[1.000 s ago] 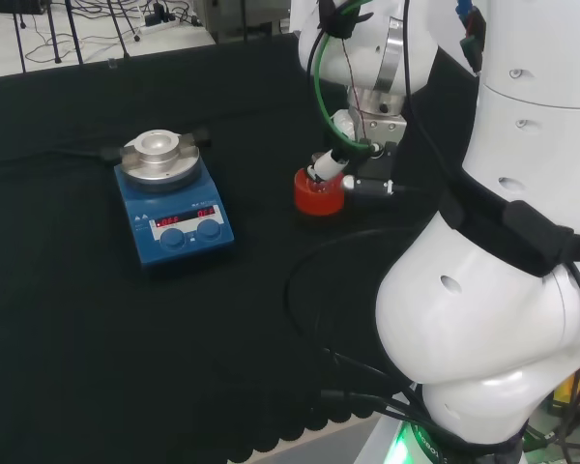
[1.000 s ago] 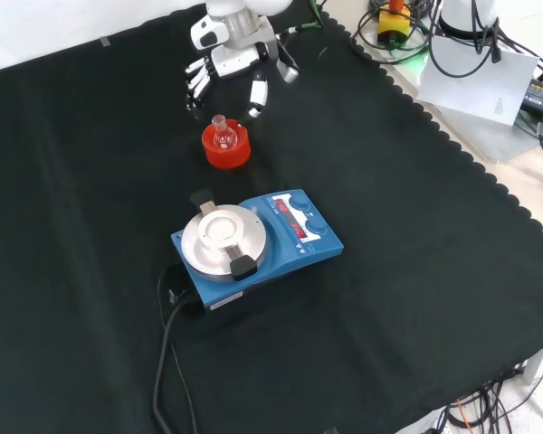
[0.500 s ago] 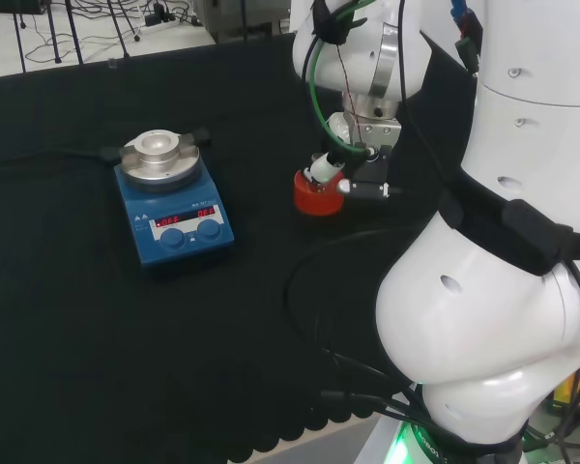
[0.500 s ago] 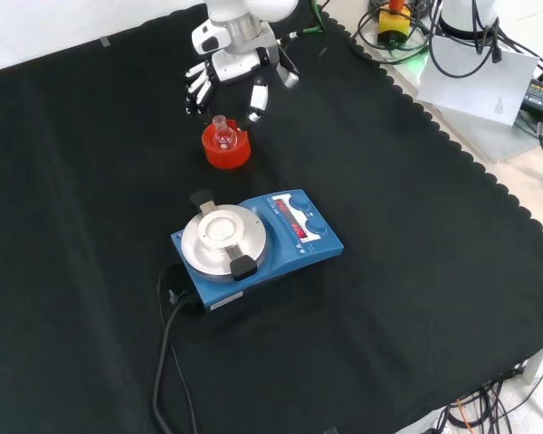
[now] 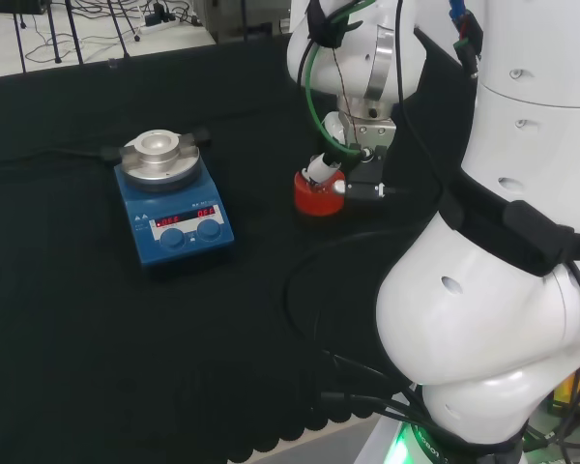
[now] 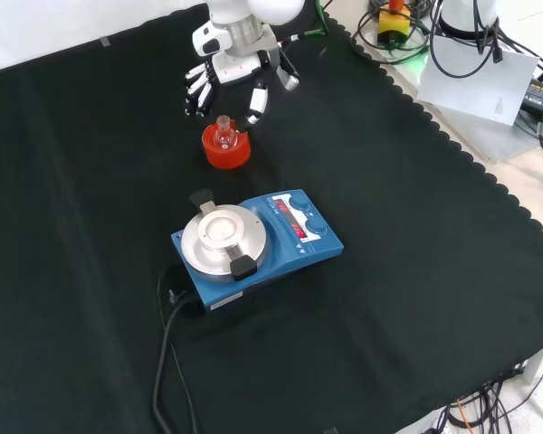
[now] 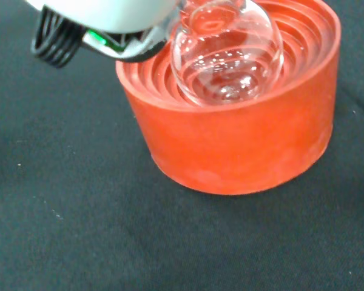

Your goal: Pick up the round-bottom flask.

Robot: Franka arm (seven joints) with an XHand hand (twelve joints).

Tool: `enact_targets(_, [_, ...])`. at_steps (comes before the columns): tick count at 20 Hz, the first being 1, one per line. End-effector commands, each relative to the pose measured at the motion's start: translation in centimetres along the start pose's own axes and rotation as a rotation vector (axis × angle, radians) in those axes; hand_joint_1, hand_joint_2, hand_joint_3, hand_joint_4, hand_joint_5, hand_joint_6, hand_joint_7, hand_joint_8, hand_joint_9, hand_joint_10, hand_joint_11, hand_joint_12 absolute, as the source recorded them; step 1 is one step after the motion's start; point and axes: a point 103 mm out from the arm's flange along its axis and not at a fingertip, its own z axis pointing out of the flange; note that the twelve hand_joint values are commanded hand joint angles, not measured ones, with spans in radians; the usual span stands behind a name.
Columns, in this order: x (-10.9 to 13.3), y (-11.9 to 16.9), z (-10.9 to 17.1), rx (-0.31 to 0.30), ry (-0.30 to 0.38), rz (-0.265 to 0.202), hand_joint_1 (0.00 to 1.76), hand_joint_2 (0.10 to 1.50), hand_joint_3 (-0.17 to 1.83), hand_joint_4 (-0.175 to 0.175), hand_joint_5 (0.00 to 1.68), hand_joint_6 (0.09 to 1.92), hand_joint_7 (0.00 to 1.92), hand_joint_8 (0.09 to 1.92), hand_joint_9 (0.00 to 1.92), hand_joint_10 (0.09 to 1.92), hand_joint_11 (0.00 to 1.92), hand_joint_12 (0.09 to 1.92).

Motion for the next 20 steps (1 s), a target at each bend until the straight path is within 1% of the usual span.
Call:
enact_targets(1, [-0.17, 0.17, -0.24, 0.002, -0.005, -0.004, 0.95, 0.59, 0.67, -0.036, 0.82, 0.86, 0.36, 0.67, 0.61, 0.64, 0.16, 1.38])
enact_targets(4, [-0.24, 0.19, -0.17, -0.002, -0.008, -0.003, 0.96, 0.61, 0.68, -0.037, 0.88, 0.88, 0.37, 0.67, 0.62, 0.64, 0.17, 1.37])
enact_targets(6, [-0.36, 0.23, -0.16, 0.004, -0.007, -0.003, 0.97, 0.62, 0.68, -0.039, 0.89, 0.89, 0.37, 0.67, 0.62, 0.64, 0.18, 1.37])
enact_targets(10, [-0.61, 0.24, -0.07, 0.017, -0.006, -0.002, 0.97, 0.61, 0.69, -0.054, 0.81, 0.90, 0.37, 0.66, 0.63, 0.63, 0.19, 1.36])
enact_targets(16, [-1.03, 0.06, 0.30, 0.031, -0.018, 0.002, 0.99, 0.56, 0.72, -0.060, 0.67, 0.93, 0.33, 0.66, 0.61, 0.63, 0.18, 1.36])
enact_targets(18, [-1.04, 0.06, 0.29, 0.026, -0.024, 0.003, 0.99, 0.55, 0.73, -0.059, 0.65, 0.93, 0.33, 0.66, 0.60, 0.63, 0.17, 1.36])
enact_targets(20, [-1.02, 0.09, 0.16, 0.020, -0.027, 0.005, 1.00, 0.55, 0.73, -0.057, 0.67, 0.94, 0.32, 0.66, 0.60, 0.63, 0.17, 1.36])
